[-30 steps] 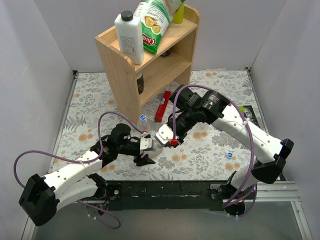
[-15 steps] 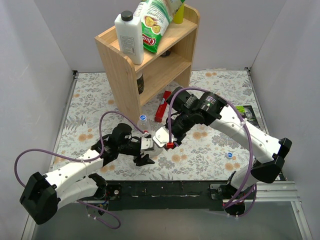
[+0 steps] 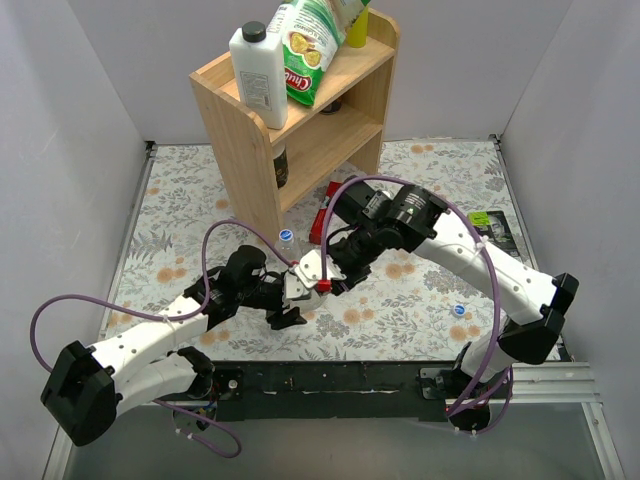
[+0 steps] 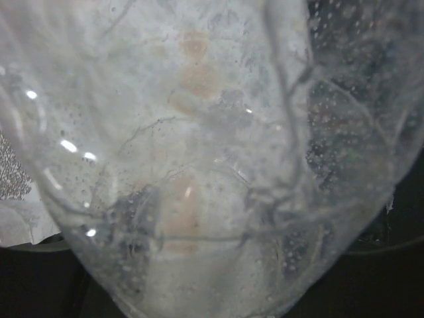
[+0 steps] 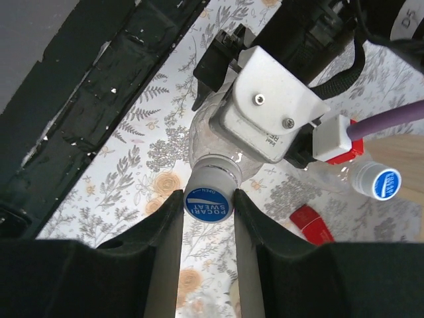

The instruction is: Screw on the bottle caps

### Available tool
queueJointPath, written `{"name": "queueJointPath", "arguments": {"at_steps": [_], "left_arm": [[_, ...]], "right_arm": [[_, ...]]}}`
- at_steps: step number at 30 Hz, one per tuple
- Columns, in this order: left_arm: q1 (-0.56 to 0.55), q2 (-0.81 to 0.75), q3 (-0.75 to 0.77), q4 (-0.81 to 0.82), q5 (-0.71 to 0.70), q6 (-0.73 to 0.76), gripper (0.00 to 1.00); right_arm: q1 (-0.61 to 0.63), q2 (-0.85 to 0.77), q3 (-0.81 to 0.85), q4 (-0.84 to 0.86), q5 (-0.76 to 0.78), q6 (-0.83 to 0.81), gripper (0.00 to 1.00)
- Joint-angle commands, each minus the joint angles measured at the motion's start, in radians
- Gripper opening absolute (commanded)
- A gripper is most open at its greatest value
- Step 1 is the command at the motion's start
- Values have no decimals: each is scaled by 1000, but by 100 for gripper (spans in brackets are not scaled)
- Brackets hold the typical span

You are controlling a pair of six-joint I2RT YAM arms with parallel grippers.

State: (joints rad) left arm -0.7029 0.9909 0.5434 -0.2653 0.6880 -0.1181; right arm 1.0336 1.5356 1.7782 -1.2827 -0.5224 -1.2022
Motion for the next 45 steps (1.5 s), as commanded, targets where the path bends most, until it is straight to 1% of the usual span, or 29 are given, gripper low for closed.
{"name": "queueJointPath", "arguments": {"at_steps": [1, 5, 6, 10, 12, 14, 15, 17, 18, 22, 25, 28, 30, 33, 36, 38, 40, 45], "left_arm": [[2, -41, 70, 101, -88, -11, 0], [2, -54, 76, 156, -125, -75, 0], [2, -57, 76, 167, -124, -92, 0], [13, -78, 69, 213, -114, -181, 0], [34, -110, 49, 233, -90, -210, 0], [49, -142, 11, 261, -87, -221, 0], [52, -190, -9, 294, -87, -225, 0], [54, -233, -45, 357, -93, -226, 0], [54, -253, -63, 362, -90, -219, 0], [52, -218, -30, 330, -88, -201, 0], [52, -201, -8, 334, -90, -186, 0], [52, -163, 33, 316, -120, -183, 0], [52, -140, 62, 284, -139, -187, 0], [52, -110, 98, 271, -163, -198, 0], [52, -116, 95, 285, -186, -204, 0], [52, -118, 95, 294, -208, -206, 0], [52, -115, 98, 296, -228, -207, 0], [52, -124, 81, 291, -202, -199, 0]], "right_arm": [[17, 75, 10, -27, -44, 189, 11], [-7, 139, 55, -24, -65, 410, 8], [-13, 147, 56, -23, -79, 432, 7], [-40, 149, 40, 6, -106, 457, 7], [-79, 133, 23, 32, -122, 480, 7], [-131, 110, 15, 83, -175, 497, 7], [-145, 104, 15, 94, -195, 503, 7], [-155, 98, 23, 112, -217, 506, 7], [-156, 97, 23, 118, -222, 507, 7], [-156, 136, 56, 115, -267, 555, 8], [-156, 147, 55, 128, -295, 599, 8], [-155, 165, 61, 126, -278, 656, 8], [-155, 181, 64, 132, -220, 740, 7], [-155, 169, 20, 167, -182, 841, 5], [-155, 164, -20, 177, -183, 924, 4], [-155, 162, -39, 178, -163, 952, 1], [-153, 166, -63, 165, -122, 983, 1], [-175, 184, -114, 172, -189, 1030, 1]]}}
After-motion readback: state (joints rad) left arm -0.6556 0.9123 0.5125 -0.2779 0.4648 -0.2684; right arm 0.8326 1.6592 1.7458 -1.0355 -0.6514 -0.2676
